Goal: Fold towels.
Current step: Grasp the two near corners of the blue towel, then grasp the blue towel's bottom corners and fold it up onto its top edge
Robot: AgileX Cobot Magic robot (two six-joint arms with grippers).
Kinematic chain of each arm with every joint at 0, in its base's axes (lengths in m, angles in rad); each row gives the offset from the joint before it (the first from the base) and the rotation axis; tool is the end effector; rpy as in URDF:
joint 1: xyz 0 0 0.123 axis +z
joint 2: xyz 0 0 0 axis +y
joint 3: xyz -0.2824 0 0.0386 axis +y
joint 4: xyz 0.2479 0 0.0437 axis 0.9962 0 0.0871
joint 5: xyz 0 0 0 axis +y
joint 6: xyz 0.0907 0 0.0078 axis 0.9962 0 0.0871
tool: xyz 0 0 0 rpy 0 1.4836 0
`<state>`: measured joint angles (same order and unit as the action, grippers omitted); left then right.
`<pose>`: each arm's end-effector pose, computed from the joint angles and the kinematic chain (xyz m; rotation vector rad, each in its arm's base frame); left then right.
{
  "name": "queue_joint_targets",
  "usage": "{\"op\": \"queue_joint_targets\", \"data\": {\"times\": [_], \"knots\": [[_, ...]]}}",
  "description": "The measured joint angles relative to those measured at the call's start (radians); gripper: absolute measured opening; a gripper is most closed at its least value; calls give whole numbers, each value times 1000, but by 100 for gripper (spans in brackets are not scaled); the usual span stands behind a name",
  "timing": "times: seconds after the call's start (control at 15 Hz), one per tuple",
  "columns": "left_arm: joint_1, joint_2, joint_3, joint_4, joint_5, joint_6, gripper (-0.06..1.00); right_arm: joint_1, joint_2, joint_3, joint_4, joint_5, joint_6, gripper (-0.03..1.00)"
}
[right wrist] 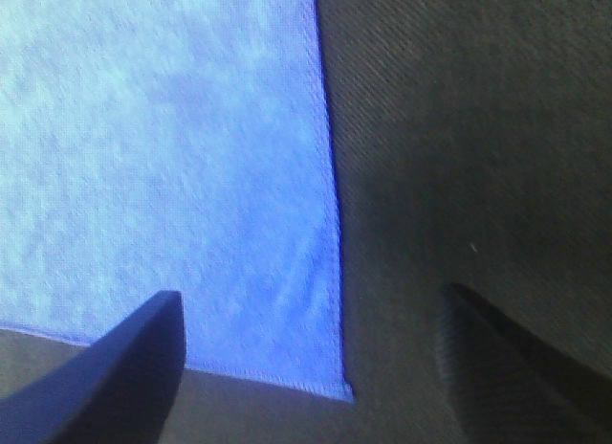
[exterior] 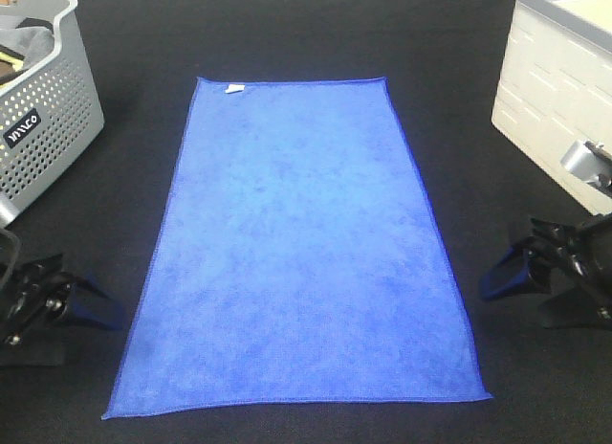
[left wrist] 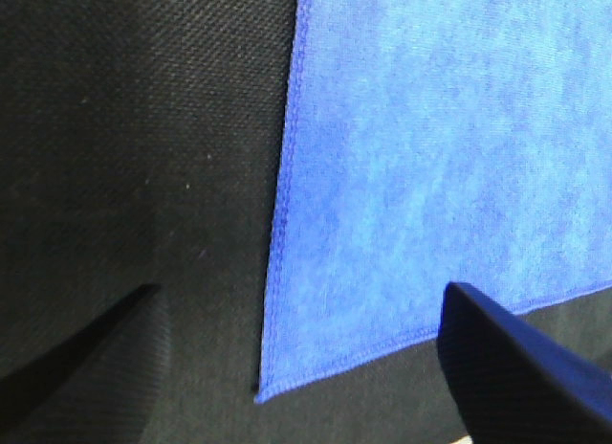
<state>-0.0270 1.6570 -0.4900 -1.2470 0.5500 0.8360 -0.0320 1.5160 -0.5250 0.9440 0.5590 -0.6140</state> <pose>0.2222 -0.0512 0.1147 -0.3585 2.8179 -0.8207 0.2220 0.0321 0.1455 0.2939 2.7876 0.6769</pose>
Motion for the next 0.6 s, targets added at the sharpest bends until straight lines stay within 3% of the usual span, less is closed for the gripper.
{"op": "queue_joint_targets", "data": {"times": [0.2,0.33,0.4,0.6], "knots": [[-8,90,2,-142,-5,147,74,0,65,-1,99,-22,-149,69],[-56,127,2,-218,-5,215,73,0,121,-1,142,-26,-211,69],[-88,140,0,-264,-10,230,73,10,166,-2,188,-49,-272,69],[-144,166,-36,-300,-9,235,73,95,237,-4,281,-72,-355,68]]}}
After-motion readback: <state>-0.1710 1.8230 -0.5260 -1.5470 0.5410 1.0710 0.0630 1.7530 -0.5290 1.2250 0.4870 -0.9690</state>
